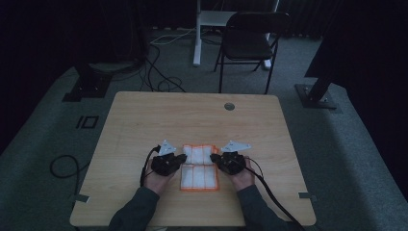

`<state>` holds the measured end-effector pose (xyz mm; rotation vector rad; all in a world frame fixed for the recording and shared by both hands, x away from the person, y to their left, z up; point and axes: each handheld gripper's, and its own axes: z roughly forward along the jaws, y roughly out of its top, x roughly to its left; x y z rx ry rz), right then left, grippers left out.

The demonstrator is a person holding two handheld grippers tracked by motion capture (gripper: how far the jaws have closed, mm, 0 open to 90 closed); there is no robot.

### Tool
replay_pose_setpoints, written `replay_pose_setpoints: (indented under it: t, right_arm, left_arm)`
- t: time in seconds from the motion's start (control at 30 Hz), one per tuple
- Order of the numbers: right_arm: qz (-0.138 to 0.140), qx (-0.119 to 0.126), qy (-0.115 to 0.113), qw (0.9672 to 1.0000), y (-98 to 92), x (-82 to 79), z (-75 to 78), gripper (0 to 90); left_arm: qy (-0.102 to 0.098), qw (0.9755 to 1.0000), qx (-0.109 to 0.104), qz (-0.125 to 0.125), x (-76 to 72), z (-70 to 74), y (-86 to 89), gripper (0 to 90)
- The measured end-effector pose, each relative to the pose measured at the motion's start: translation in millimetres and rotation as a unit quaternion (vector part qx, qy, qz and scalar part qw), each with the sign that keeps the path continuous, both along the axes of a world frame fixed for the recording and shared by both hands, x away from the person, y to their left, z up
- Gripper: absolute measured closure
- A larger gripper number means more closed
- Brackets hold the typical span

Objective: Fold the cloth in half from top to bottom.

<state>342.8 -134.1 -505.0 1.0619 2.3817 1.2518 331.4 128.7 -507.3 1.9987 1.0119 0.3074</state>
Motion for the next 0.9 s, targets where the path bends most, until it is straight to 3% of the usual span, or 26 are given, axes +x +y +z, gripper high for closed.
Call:
replay_pose_setpoints:
  t: [0.43, 0.53, 0.63, 0.67, 0.73, 0.9]
  right_arm:
    - [0.015, -0.043, 0.021, 0.9988, 3.7, -12.1, -18.3, 84.1]
    - [0.014, -0.050, 0.030, 0.9982, 3.9, -12.0, -22.2, 77.9]
    - [0.009, -0.049, 0.034, 0.9982, 3.2, -11.4, -22.7, 73.5]
    - [0.007, -0.046, 0.029, 0.9985, 1.7, -11.2, -20.7, 67.2]
    - [0.004, -0.035, 0.025, 0.9991, -0.4, -11.0, -16.6, 64.7]
    - [-0.012, -0.021, 0.013, 0.9996, -6.7, -7.4, -9.1, 61.2]
  left_arm:
    - [0.025, 0.9996, 0.013, 0.001, -20.3, -23.7, -1.0, 85.0]
    - [0.028, 0.9995, 0.013, 0.000, -22.4, -27.3, -0.7, 83.4]
    - [0.025, 0.9997, 0.008, -0.003, -23.0, -24.6, 0.4, 79.8]
    - [0.022, 0.9997, 0.005, -0.001, -23.0, -22.5, 1.3, 73.7]
    - [0.020, 0.9998, 0.000, 0.002, -22.3, -19.3, 3.2, 69.7]
    - [0.010, 0.9998, -0.011, 0.015, -17.1, -12.3, 10.4, 67.0]
